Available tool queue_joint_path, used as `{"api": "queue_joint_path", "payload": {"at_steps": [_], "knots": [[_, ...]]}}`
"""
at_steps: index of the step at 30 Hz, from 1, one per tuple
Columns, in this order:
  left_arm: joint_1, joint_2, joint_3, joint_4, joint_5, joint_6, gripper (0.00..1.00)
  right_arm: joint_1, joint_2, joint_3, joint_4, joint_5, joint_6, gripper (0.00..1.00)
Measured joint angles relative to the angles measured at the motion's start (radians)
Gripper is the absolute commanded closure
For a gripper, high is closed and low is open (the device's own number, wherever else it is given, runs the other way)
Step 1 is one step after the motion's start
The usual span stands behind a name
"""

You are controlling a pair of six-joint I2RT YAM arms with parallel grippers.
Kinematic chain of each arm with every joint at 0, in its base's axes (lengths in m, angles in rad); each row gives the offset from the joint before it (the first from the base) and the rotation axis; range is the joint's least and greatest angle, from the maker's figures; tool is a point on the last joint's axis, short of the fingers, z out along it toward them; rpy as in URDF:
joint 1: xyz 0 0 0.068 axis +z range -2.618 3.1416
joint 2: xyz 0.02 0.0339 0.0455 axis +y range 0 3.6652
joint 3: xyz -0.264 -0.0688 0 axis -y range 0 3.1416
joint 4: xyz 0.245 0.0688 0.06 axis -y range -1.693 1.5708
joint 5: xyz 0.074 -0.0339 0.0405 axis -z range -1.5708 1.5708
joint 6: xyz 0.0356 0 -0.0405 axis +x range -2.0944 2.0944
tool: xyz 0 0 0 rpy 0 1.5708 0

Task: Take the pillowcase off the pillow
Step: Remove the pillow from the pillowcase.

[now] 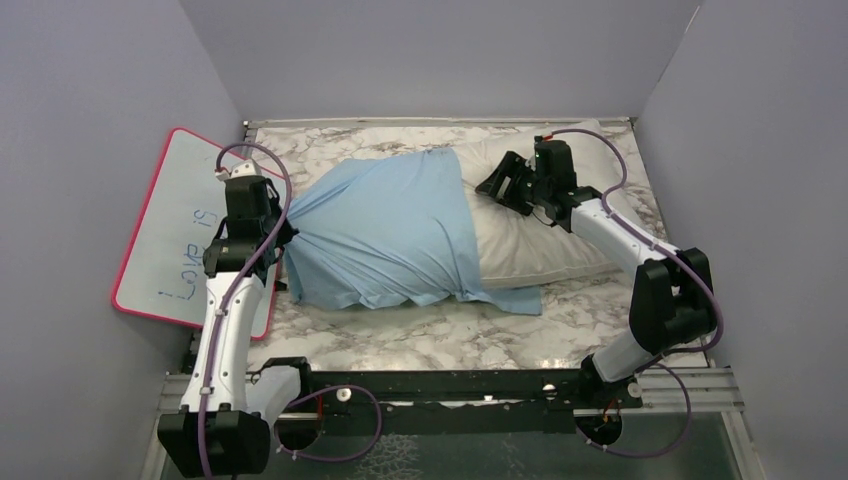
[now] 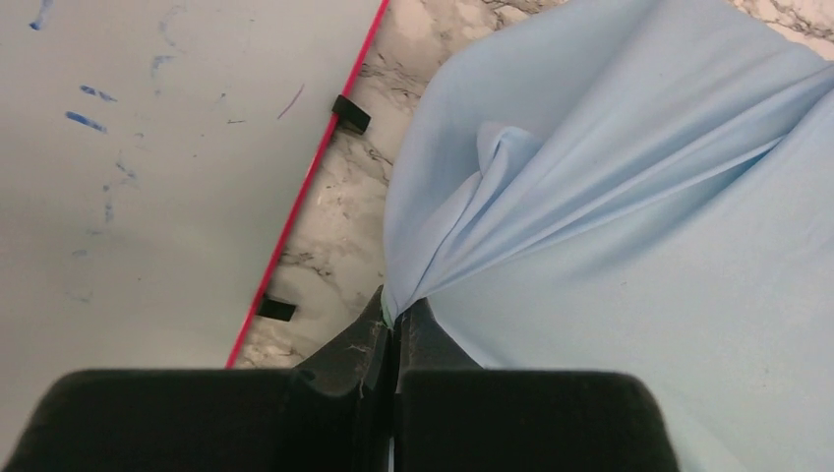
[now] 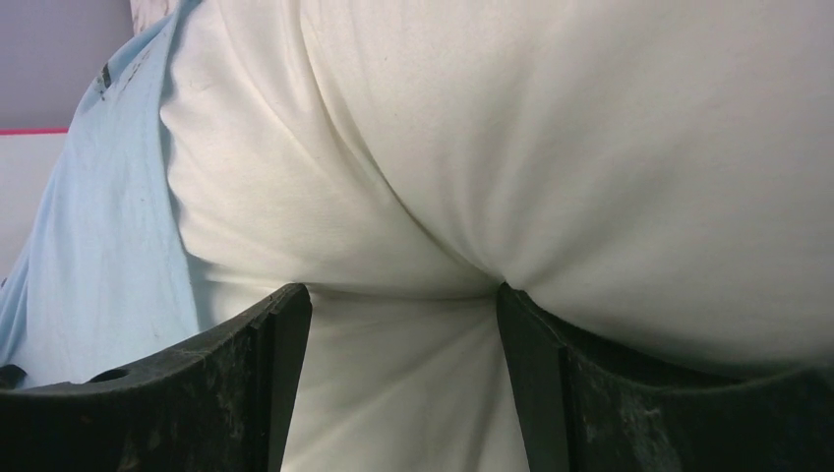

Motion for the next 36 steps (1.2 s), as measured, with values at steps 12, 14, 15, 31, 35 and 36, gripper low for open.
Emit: {"api": "queue_joint_path", "payload": {"at_steps": [12, 14, 15, 31, 35, 36], "knots": [[0.023, 0.034, 0.163, -0.141, -0.020, 0.037, 1.00, -0.005, -0.004, -0.007, 0.000, -0.036, 0.010, 0.24], [0.023, 0.039, 0.187, -0.157, -0.021, 0.044, 1.00, -0.013, -0.003, -0.008, 0.000, -0.040, 0.009, 0.24], [0.023, 0.040, 0.194, -0.158, -0.022, 0.046, 1.00, -0.018, -0.003, -0.008, 0.000, -0.040, 0.009, 0.24], [0.024, 0.032, 0.320, -0.246, -0.143, 0.048, 1.00, -0.092, -0.002, -0.011, -0.011, -0.085, 0.005, 0.24], [0.023, 0.032, 0.320, -0.252, -0.142, 0.052, 1.00, -0.098, -0.002, -0.011, -0.013, -0.086, 0.004, 0.24], [0.023, 0.032, 0.319, -0.250, -0.134, 0.058, 1.00, -0.099, -0.002, -0.011, -0.014, -0.086, 0.003, 0.24]]}}
